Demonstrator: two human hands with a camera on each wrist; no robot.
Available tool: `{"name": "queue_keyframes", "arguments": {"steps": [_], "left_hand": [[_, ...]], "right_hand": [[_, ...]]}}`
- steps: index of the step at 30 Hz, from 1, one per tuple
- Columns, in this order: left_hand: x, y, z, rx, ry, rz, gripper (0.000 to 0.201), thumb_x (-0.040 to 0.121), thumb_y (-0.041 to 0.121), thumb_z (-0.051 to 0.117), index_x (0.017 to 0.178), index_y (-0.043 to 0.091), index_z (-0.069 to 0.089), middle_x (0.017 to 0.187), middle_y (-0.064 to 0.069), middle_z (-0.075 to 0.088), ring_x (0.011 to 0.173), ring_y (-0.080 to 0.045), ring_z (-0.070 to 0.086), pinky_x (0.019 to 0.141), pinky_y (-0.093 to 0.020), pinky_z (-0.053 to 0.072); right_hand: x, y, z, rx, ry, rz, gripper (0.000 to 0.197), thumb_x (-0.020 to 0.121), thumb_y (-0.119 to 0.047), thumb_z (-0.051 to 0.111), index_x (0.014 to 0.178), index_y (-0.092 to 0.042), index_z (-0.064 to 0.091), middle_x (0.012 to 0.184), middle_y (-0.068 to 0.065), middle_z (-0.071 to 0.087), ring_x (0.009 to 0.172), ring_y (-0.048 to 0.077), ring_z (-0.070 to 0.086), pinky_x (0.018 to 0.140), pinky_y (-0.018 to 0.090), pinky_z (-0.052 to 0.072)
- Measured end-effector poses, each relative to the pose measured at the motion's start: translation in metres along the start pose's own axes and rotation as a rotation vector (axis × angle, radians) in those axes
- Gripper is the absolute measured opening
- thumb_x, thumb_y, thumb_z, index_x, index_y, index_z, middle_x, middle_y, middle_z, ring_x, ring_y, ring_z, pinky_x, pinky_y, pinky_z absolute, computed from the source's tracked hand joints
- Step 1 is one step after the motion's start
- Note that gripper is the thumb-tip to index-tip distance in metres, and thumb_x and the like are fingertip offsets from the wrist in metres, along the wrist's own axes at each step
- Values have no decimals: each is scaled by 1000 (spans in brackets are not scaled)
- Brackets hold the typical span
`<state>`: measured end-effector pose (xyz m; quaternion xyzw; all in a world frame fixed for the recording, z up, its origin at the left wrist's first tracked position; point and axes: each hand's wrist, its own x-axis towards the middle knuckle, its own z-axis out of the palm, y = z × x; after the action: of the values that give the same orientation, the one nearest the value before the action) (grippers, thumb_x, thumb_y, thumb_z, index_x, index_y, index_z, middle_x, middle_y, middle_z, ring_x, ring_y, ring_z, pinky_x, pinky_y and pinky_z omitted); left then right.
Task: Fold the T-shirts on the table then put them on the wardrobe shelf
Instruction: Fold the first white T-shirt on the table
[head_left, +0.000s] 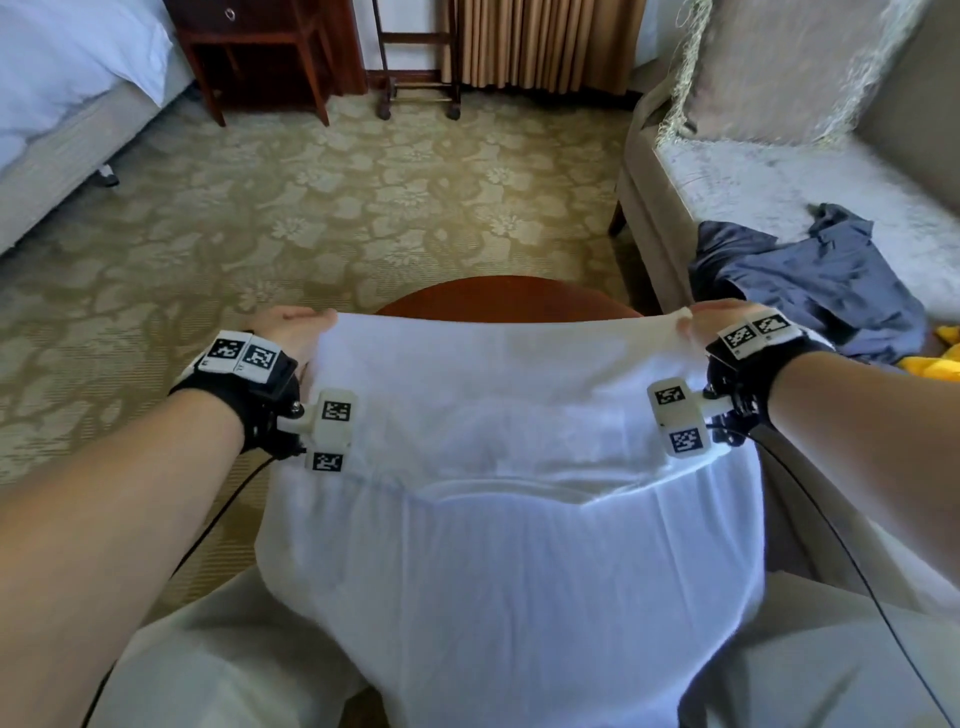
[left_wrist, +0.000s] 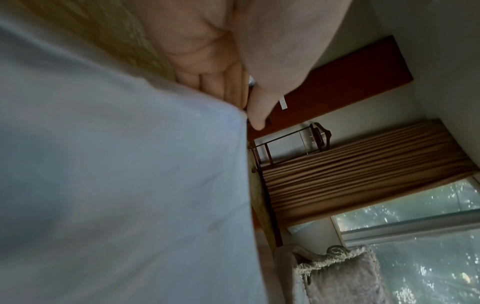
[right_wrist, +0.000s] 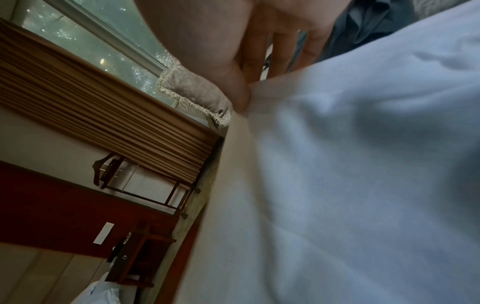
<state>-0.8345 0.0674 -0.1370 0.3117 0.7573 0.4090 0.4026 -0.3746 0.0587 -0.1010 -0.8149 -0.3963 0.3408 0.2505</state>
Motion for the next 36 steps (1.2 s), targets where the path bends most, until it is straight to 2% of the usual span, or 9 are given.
{"name": "queue_keyframes", "arguments": {"steps": [5,8,12,15,19,23,30,34,36], "left_hand": [[-53,6,-13,51,6,-121,29,77,34,77,85,8,70,75,-6,70,64,-23,62,72,-34,55],[-88,-14,-22,90,-155,-199,23,92,30,61,92,8,69,79,-12,66,54,-22,59,51,-23,45],[-134,-46,-31,14,-188,-270,19,98,24,54,107,7,57,127,-23,56,103,-30,54,93,-37,42],[-156,-67,-41,-82,-243,-328,21,97,22,51,84,7,58,109,-23,62,90,-31,57,83,-37,44],[-173,-91,-54,-35,-232,-364,38,91,35,56,114,5,55,119,-21,58,110,-35,56,87,-37,38],[-199,-102,-70,90,-274,-385,25,89,29,55,92,5,50,83,-19,55,70,-30,53,66,-33,40],[-161,-131,-93,248,-382,-317,79,10,9,76,86,6,58,81,-10,43,65,-23,39,63,-38,34],[-225,-95,-108,324,-390,-322,15,74,3,72,80,-2,59,69,-13,51,60,-25,49,57,-30,42],[-238,-91,-114,330,-381,-281,19,85,6,68,70,2,55,64,-14,53,55,-24,47,51,-25,41]], "right_hand": [[-15,12,10,-208,102,130,52,89,-35,51,126,2,53,124,18,59,112,34,57,100,39,44],[-33,35,9,-104,42,206,59,81,-32,59,129,1,49,117,19,57,102,37,58,97,45,45],[-71,60,8,-9,-155,222,43,97,-9,46,135,12,43,114,23,48,92,36,52,84,34,33],[-100,92,7,-36,-150,157,31,98,-1,41,126,10,52,128,29,47,112,41,49,90,36,34],[-131,129,12,34,-178,167,30,96,0,41,67,-6,48,82,13,46,68,24,40,66,29,32],[-161,150,7,12,-212,222,27,90,0,48,65,-9,42,72,9,40,62,21,38,76,35,46],[-192,155,-18,-245,-303,136,11,86,0,57,77,-6,57,76,7,48,67,19,45,66,32,42],[-189,160,-31,-257,-298,160,39,85,-6,61,121,6,56,79,3,45,68,11,42,69,28,44],[-191,161,-36,-249,-271,131,48,88,-8,58,132,9,48,78,2,43,67,10,40,64,24,41]]}}
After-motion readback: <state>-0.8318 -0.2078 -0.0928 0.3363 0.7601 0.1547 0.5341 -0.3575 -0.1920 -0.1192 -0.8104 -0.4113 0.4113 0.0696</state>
